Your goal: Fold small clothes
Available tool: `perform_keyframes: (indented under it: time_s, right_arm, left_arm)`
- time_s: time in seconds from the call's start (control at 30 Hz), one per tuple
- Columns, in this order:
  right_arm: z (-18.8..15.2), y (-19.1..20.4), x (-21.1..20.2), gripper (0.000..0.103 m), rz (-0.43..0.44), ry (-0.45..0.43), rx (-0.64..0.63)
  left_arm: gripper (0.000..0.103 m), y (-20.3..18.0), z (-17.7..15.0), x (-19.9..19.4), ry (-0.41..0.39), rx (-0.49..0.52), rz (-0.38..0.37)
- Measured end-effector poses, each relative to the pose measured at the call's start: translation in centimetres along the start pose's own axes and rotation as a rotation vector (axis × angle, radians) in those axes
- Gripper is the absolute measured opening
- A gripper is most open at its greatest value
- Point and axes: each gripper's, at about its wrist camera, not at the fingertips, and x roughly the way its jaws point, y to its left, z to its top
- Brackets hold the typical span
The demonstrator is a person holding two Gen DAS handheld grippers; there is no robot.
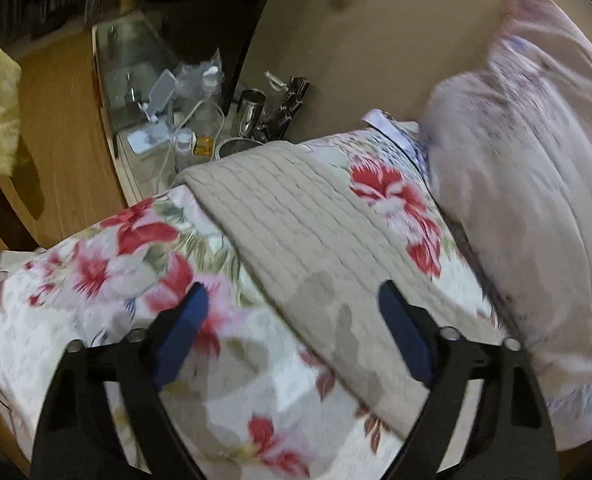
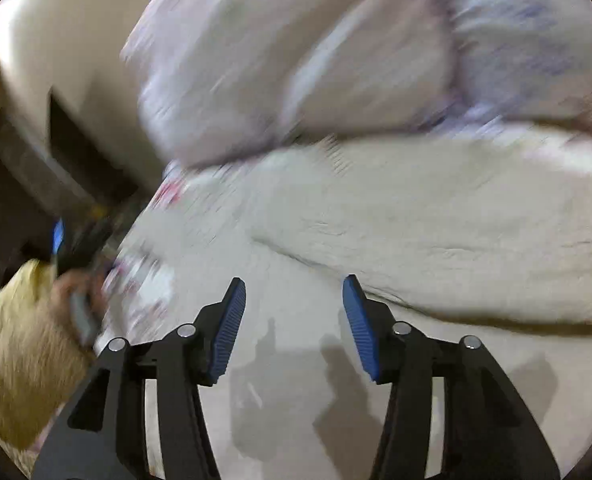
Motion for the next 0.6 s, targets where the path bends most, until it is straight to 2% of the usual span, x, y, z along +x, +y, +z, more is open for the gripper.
perform_keyframes:
  time_s: [0.07, 0.13, 0.17, 0.2, 0.27, 0.3, 0.33, 0.37, 0.43, 0.53, 0.6]
  right_arm:
    - [-1.1, 0.9, -0.3, 0.065, -0.025, 0.014, -0.036]
    - [-1.4, 0.0, -1.1, 0.068, -0.081, 0.008, -0.038]
    - [-1.8, -1.3, -2.2, 0.068, -0.111, -0.001, 0.001]
    - [-2.0, -2.3, -3.0, 0.068, -0.128, -0.009, 0.04]
    - [-3.3, -3.8, -5.0, 0.069, -0.168, -0.033, 0.133]
    - [-3.6, -4.6, -5.8, 0.069, -0.183, -0.039, 0.162]
    - [-3.9, -4.8, -6.0, 0.069, -0.199, -0.044, 0.181]
    - [-4.3, -5.9, -6.3, 0.069, -0.213, -0.044, 0.197]
    - [-4.8, -6.4, -6.6, 0.069, -0.23, -0.042, 0.202]
    - [-5.7, -7.0, -8.2, 0.069, -0.246, -0.052, 0.208]
    - [-5.6, -7.3, -8.7, 0.069, -0.258, -0.067, 0.214]
  left_arm:
    - [0.077, 0.3, 0.8, 0.8, 0.01, -0.018, -0.015]
    - [0.073, 0.7, 1.7, 1.2, -0.001, -0.035, -0.031]
    - [0.067, 1.0, 1.9, 1.3, 0.0, -0.051, -0.042]
    - [0.065, 1.3, 2.3, 1.5, 0.003, -0.072, -0.053]
    - [0.052, 1.8, 3.2, 1.9, 0.006, -0.104, -0.058]
    - [0.05, 2.0, 3.7, 2.1, 0.006, -0.112, -0.053]
    - [0.036, 2.1, 4.1, 2.2, 0.001, -0.111, -0.055]
    - [0.006, 2.2, 4.6, 2.6, 0.022, -0.109, -0.092]
    - [0.007, 2.0, 4.9, 2.5, 0.027, -0.102, -0.111]
    - [0.006, -1.3, 4.3, 0.1, -0.054, 0.057, -0.13]
    - [0.006, -6.5, 2.2, -2.7, -0.115, 0.276, -0.2]
